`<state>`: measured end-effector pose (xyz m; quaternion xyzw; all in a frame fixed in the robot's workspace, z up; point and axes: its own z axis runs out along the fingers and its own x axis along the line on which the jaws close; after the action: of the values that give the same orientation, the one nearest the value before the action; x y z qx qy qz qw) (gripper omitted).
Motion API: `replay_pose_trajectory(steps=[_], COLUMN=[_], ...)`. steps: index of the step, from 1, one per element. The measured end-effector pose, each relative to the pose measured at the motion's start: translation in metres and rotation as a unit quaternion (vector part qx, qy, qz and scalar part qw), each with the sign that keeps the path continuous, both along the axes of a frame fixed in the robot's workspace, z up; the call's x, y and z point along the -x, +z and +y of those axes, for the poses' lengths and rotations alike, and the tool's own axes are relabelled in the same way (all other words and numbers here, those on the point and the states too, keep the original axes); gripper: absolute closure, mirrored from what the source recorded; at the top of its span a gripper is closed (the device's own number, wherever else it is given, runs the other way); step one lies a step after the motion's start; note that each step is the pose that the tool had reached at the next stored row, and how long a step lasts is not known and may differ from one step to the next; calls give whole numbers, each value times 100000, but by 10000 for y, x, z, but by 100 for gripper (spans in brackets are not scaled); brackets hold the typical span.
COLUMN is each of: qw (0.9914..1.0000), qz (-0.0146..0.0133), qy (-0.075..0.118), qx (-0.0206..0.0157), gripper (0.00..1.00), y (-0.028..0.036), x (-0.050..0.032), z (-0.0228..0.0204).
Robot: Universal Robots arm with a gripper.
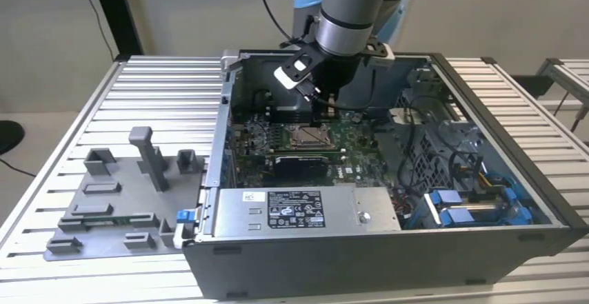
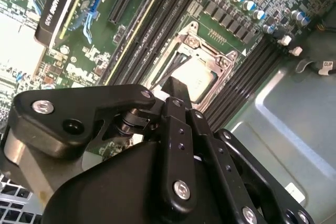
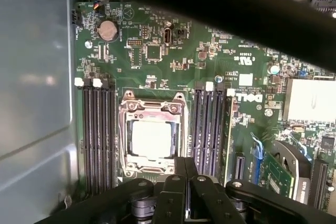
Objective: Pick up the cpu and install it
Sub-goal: 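Install the second cpu locking lever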
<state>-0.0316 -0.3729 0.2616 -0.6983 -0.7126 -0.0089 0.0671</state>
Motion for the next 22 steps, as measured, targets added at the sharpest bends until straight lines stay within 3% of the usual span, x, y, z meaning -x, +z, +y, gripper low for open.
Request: replay_pose_trajectory(steps=[11,16,22], qw=[100000,100000,100000], qz=[5,-4,4], qy=[2,2,0], qx=[12,5,21], gripper=[100,100,100], y=[0,-29,-50], x=[5,9,65], z=[-1,-1,-1])
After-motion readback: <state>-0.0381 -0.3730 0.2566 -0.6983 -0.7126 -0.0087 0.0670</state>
